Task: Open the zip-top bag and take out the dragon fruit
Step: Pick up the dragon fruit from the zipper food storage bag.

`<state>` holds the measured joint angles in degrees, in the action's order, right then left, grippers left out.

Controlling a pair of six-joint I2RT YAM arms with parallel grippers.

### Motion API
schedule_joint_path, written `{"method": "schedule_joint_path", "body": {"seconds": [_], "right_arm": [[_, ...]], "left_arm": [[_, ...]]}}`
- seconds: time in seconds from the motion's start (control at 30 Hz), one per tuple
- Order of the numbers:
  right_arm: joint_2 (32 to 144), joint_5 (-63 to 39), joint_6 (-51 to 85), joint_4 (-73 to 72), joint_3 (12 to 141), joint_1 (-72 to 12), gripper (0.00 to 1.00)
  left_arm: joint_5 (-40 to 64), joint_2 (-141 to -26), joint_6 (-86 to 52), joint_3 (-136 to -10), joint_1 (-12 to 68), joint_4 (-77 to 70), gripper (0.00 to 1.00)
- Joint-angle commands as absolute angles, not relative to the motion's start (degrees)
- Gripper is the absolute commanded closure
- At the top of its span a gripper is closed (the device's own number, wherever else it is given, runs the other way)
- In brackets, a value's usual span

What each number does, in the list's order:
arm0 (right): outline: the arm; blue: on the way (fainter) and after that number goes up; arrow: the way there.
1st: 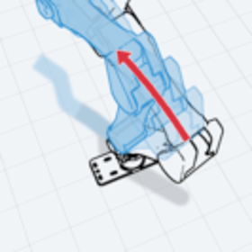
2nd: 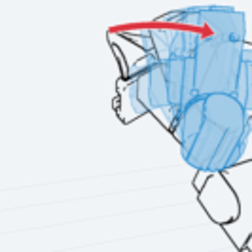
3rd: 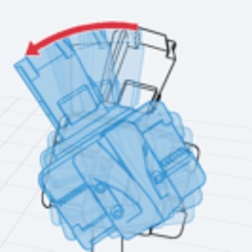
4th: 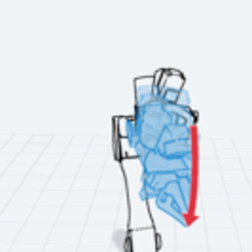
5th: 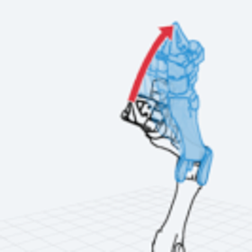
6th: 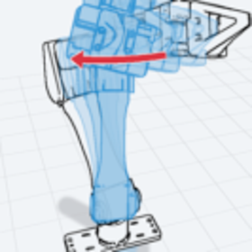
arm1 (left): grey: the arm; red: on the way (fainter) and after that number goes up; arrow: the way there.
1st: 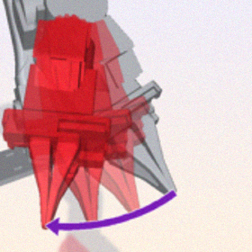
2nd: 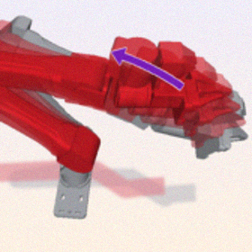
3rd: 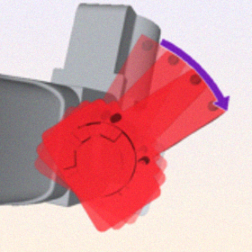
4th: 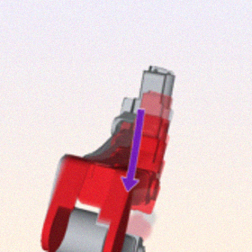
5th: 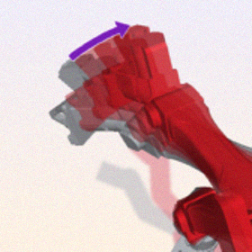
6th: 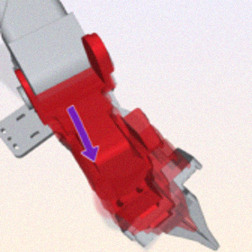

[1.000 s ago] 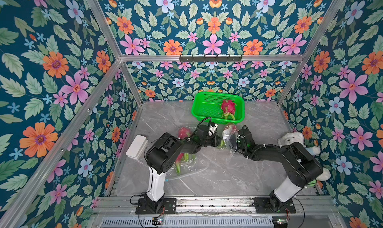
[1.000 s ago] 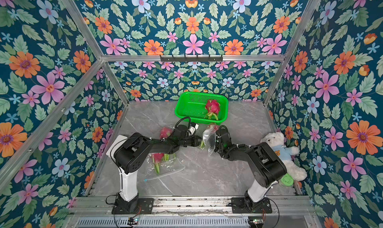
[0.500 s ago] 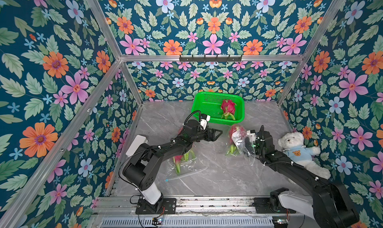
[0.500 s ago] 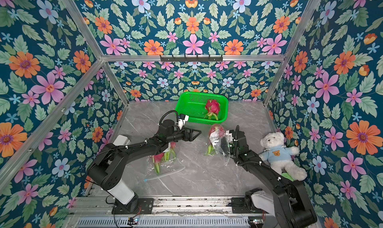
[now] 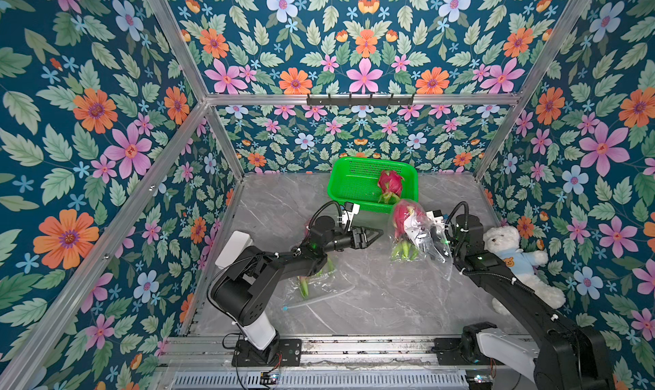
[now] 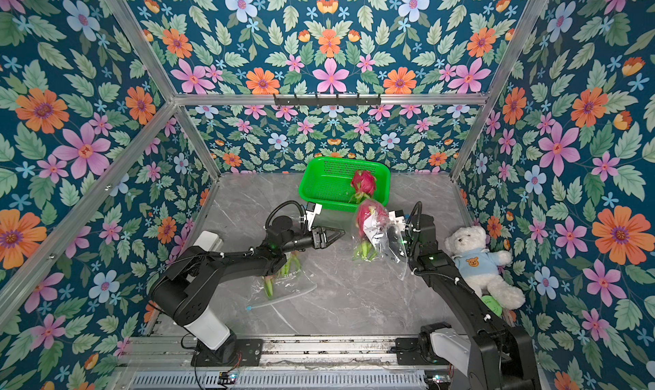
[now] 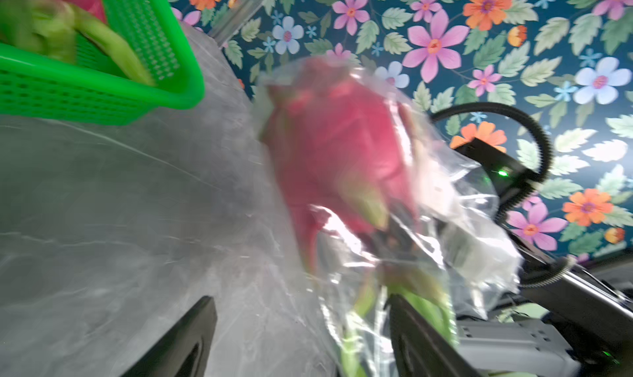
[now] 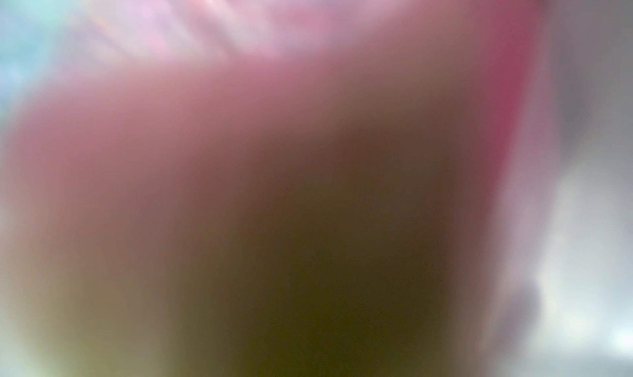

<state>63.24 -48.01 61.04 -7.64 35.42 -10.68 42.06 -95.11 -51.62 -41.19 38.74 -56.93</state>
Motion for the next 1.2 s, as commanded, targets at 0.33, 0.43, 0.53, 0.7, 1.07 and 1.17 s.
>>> {"method": "schedule_joint_path", "body": {"seconds": [0.33,0.43,0.53,0.7,1.07,1.17], "right_arm": [[62.4,-46.5,66.9,-16.5,34.8,-10.7,0.92],[61.7,-46.5,67.5,-17.0,34.5,-10.6,0.92],[61.5,-46.6,67.6,-17.4,34.4,-10.7,0.92],[60.9,-44.9,63.6,-11.6,35.1,-10.6,0.92],[56.4,-45.0,61.4,-5.6,35.7,-8.4,0.91],[55.5,-45.1,61.9,-5.4,35.1,-8.4,0.91]], "left_arm": [[42.6,-100.0,-52.2,-46.0,42.4,-60.1,0.29],[43.0,-101.9,-52.2,-47.8,42.6,-60.0,0.33],[43.3,-103.1,-52.3,-49.8,43.0,-60.0,0.47],[44.1,-102.0,-49.9,-51.0,42.5,-57.5,1.00],[41.6,-97.9,-40.0,-49.5,32.4,-44.9,1.00],[41.6,-99.7,-39.6,-51.6,30.8,-45.3,1.00]]}}
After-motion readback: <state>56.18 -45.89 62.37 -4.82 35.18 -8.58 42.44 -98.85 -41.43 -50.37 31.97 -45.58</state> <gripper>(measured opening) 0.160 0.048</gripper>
